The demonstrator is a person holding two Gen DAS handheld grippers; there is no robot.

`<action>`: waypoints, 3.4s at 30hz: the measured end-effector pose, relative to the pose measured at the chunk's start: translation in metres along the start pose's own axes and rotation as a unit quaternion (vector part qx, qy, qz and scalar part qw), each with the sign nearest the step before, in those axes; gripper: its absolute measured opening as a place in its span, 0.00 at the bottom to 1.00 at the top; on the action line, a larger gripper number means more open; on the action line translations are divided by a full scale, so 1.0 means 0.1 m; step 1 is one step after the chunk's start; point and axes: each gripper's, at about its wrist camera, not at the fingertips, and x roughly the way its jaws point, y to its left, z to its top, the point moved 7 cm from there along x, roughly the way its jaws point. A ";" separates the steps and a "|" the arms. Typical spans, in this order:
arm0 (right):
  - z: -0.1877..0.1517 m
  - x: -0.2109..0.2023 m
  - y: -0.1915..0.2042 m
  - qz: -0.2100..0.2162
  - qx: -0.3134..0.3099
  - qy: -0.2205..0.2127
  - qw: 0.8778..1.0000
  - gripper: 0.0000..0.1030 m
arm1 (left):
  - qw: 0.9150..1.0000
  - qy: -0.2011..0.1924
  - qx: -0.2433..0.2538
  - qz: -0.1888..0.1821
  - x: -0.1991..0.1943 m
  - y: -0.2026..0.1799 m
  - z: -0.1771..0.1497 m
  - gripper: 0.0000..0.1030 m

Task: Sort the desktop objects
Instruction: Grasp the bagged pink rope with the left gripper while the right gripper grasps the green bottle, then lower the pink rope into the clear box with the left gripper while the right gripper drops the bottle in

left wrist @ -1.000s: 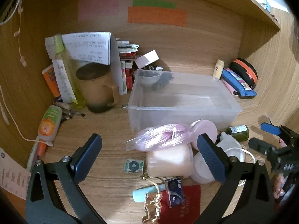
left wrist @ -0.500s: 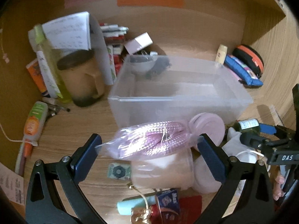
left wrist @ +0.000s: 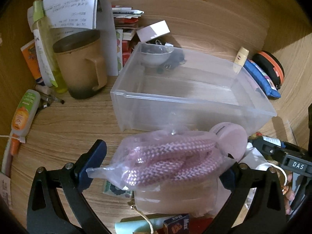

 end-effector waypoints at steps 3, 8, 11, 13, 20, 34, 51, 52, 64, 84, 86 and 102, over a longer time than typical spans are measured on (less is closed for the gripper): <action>-0.01 -0.02 -0.02 -0.011 -0.005 0.000 1.000 0.55 | 1.000 -0.007 0.003 0.001 -0.02 -0.02 0.00 0.93; -0.02 -0.09 -0.10 -0.006 0.009 -0.010 1.000 0.55 | 1.000 -0.010 0.009 -0.007 -0.06 -0.07 0.02 0.71; -0.02 -0.19 -0.12 -0.005 0.011 -0.024 1.000 0.54 | 1.000 -0.014 0.015 -0.002 -0.10 -0.09 0.03 0.65; 0.00 -0.26 -0.11 -0.003 0.009 -0.035 0.999 0.54 | 1.000 -0.020 0.013 -0.005 -0.14 -0.09 0.03 0.64; 0.12 -0.45 -0.14 0.002 0.014 -0.062 0.998 0.41 | 0.998 -0.060 0.010 0.008 -0.41 -0.01 0.12 0.62; 0.28 -0.76 -0.08 0.036 0.011 -0.088 0.995 0.40 | 0.993 -0.118 0.012 -0.005 -0.86 0.02 0.35 0.62; 0.88 -0.92 0.34 0.060 -0.039 -0.147 0.987 0.39 | 0.990 -0.139 0.016 -0.016 -0.82 0.09 0.88 0.62; 0.91 -0.90 0.36 0.058 -0.043 -0.148 0.986 0.39 | 0.990 -0.140 0.017 -0.018 -0.80 0.08 0.91 0.62; 1.07 -0.38 0.47 0.027 -0.077 -0.098 0.992 0.39 | 0.995 -0.084 0.056 -0.018 -0.18 -0.16 1.16 0.62; 1.11 0.35 0.59 -0.018 -0.139 -0.007 0.990 0.37 | 0.996 0.001 0.089 -0.019 0.51 -0.20 1.12 0.62; 1.12 0.38 0.62 -0.025 -0.152 -0.005 0.988 0.37 | 0.995 0.003 0.095 -0.013 0.52 -0.16 1.10 0.62; 1.13 0.62 0.67 -0.069 -0.199 0.014 0.978 0.47 | 0.994 0.005 0.108 -0.032 0.38 -0.20 1.08 0.85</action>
